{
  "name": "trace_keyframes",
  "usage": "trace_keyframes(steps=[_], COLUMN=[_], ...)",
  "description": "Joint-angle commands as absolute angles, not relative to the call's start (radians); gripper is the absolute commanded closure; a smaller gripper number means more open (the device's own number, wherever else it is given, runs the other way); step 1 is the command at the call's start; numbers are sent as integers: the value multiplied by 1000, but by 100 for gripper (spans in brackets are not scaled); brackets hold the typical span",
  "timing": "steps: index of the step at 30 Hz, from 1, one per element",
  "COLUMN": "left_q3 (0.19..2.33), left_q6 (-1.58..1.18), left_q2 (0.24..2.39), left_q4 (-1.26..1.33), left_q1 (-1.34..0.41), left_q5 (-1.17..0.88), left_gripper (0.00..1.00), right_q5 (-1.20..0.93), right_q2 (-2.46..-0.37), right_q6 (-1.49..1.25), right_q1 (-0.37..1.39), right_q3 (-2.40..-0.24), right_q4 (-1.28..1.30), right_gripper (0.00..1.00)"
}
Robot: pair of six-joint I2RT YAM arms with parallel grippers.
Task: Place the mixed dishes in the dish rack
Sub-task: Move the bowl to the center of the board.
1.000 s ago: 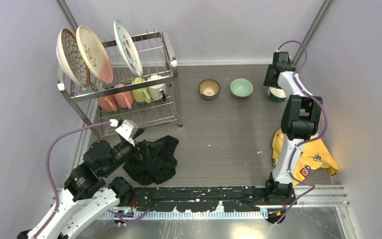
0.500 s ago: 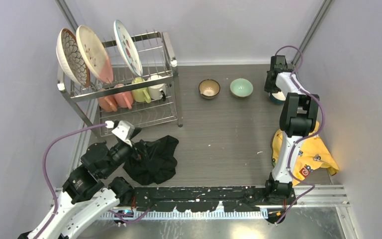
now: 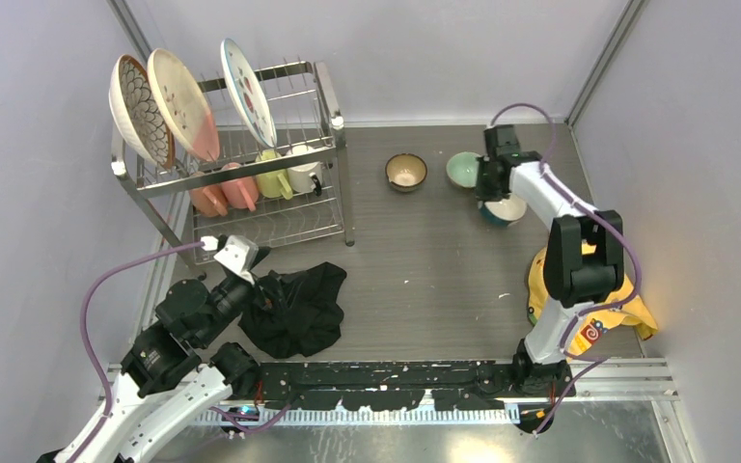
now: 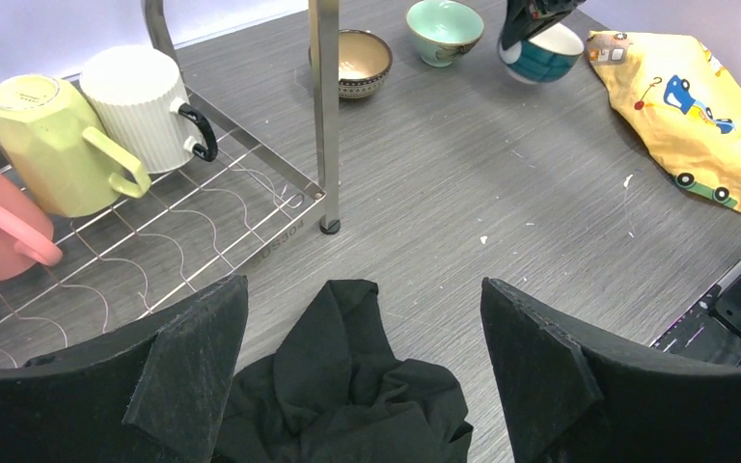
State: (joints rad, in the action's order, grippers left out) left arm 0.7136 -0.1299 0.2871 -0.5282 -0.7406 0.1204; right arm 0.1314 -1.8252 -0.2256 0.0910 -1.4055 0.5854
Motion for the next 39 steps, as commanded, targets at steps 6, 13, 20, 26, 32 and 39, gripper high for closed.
trace_keyframes(steps=[6,13,20,26,32,39], left_q3=[710,710,709,706,704,706], left_q6=[-120,-118,-117,-117,-117,-117], left_q2=[273,272,260,244,238,245], left_q4=[-487,-486,-489,-488,-485,-488], left_q1=[-744,-744,-744,-744,-744,-744], left_q5=[134,136,152,170,183,189], left_gripper=[9,10,10,11,11,11], right_q5=[189,217,266,314,328,320], right_q2=[-1617,-1505,-1531,-1595,-1658,-1703], right_q6=[-309,-401,-440,-476,-487,-500], right_q1=[394,593,847,974,1021,1044], right_q3=[-1314,-1192,-1166,-1190,-1213,-1225], right_q4=[617,567,496,480,482,472], right_gripper=[86,88,89,89,89,88])
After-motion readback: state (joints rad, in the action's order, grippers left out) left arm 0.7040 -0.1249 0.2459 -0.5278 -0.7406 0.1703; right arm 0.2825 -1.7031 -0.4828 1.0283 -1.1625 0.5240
